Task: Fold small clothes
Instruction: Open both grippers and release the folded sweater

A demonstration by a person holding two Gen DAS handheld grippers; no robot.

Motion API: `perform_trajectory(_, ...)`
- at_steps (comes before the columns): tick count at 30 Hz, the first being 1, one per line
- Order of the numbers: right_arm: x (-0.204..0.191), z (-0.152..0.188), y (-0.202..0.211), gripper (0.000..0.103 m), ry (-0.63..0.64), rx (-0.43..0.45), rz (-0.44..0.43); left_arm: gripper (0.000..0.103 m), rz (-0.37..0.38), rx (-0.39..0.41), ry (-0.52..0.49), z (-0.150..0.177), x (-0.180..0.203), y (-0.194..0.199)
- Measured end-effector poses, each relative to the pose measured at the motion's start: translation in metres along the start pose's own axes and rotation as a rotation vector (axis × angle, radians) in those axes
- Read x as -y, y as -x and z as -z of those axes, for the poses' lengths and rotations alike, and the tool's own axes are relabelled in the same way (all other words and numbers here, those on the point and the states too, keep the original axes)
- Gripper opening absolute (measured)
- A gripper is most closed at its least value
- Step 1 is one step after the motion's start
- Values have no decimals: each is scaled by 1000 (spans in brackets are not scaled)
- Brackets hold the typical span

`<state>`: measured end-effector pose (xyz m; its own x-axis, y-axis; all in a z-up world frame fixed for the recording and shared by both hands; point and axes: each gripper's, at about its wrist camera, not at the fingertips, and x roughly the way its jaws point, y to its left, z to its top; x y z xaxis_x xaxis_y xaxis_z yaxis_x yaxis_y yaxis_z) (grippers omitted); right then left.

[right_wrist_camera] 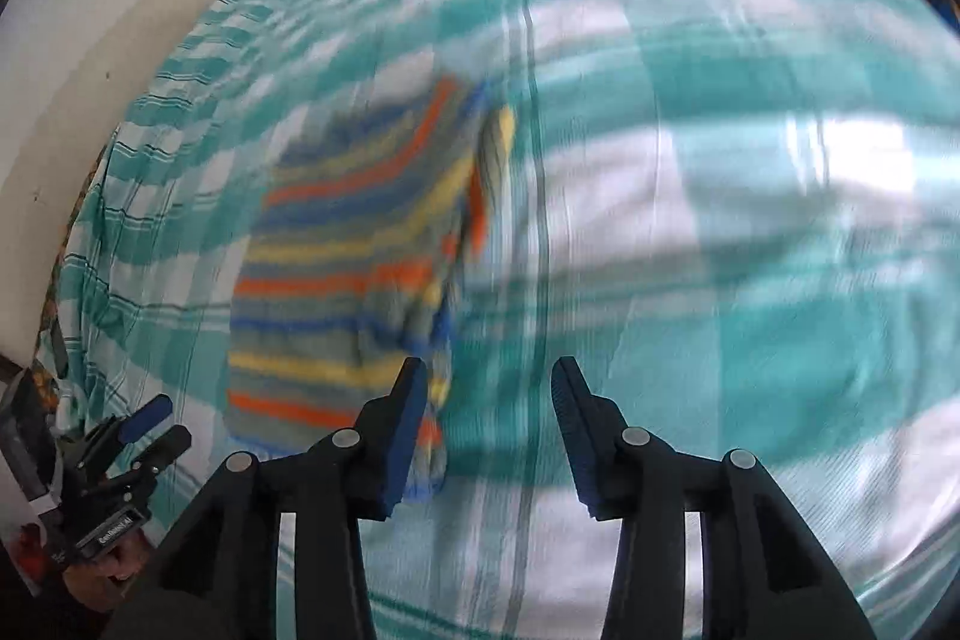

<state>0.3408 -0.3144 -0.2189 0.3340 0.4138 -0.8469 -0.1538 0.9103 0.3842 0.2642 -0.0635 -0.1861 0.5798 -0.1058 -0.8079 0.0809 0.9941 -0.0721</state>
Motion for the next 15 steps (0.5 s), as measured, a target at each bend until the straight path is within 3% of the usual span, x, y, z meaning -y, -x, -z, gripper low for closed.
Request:
perform_trajectory(3,-16,-39,-8,45,42,11,-35,54,7,-3,-36,-20,24,-29)
perform_trajectory(7,-12,-74,-66,45,-23,-41,-37,47,-41,-97,-141,-8,49,-76)
perform_trajectory(8,-15,-79,-83,39,-28,-74,-56,47,-52,-93,-156,-3,50,-78)
perform_trajectory(9,-15,-80,-99,8,-16,-118,-51,47,-52,-75,-165,2,51,-74)
perform_trajectory(11,-16,-81,-92,9,22,-61,-23,47,-33,-71,-152,4,49,-69)
perform_trajectory(13,-14,-78,-85,4,37,-12,42,47,-19,-66,-134,6,47,-70)
perform_trajectory(15,-4,-73,-101,4,26,-50,87,49,-26,-62,-144,9,48,-73)
